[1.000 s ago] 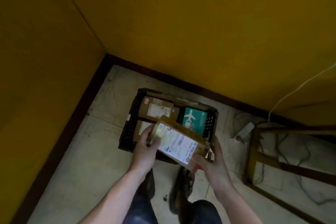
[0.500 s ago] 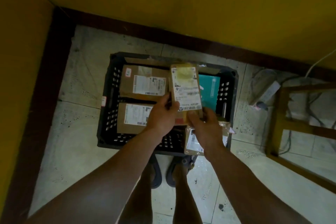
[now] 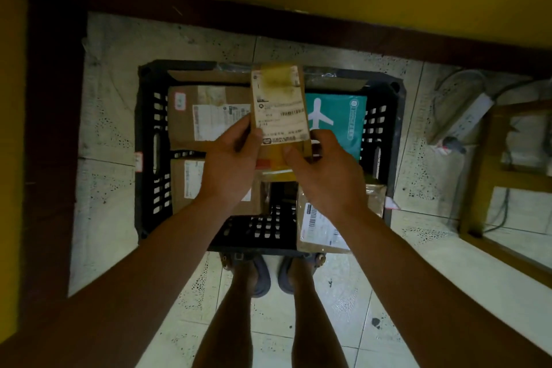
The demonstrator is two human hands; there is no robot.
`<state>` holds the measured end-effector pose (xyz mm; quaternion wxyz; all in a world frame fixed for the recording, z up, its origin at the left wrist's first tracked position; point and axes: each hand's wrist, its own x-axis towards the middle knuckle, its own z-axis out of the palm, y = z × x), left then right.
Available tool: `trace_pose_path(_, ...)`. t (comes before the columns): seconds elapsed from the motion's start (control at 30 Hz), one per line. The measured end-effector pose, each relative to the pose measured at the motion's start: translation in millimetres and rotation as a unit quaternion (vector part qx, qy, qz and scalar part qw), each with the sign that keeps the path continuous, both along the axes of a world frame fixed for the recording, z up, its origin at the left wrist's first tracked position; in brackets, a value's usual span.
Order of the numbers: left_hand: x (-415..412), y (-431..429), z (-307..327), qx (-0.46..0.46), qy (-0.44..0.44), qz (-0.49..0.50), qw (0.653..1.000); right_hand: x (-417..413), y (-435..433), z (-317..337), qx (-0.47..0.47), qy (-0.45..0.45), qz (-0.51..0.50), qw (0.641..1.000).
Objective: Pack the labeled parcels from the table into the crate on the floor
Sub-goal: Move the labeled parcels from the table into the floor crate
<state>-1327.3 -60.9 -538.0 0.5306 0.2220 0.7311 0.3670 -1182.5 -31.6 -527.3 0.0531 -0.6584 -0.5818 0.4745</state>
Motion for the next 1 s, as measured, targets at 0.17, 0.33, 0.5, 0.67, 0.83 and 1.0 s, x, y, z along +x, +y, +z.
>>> trace_pose_path(0.17, 1, -10, 0, -0.010, 0.033, -0.041, 0.999, 0, -10, -10, -0.043, -0.016, 0.040, 0.998)
trace_pose_path(0.33, 15, -6, -18, -0.043, 0.044, -0.047, 0.997, 6, 2, -31, -0.070, -0.058, 0.062, 0.994)
trace_pose_path(0.5, 25, -10, -28, -0.032, 0.020, -0.016, 0.999, 17, 13, -41, -0.063, -0.068, 0.060, 0.994)
trace_pose_path(0.67, 29, -22, -25, 0.009, 0.032, -0.045, 0.998, 28, -8, -34, -0.014, -0.052, 0.034, 0.998)
trace_pose_path(0.83, 18, -7, -38, -0.031, 0.039, -0.050, 0.998, 18, -7, -34, -0.009, -0.055, 0.046, 0.997)
trace_pose_path(1.0, 9, -13, -50, -0.050, 0.022, 0.007, 0.998, -1, 6, -48, -0.048, -0.069, 0.097, 0.992)
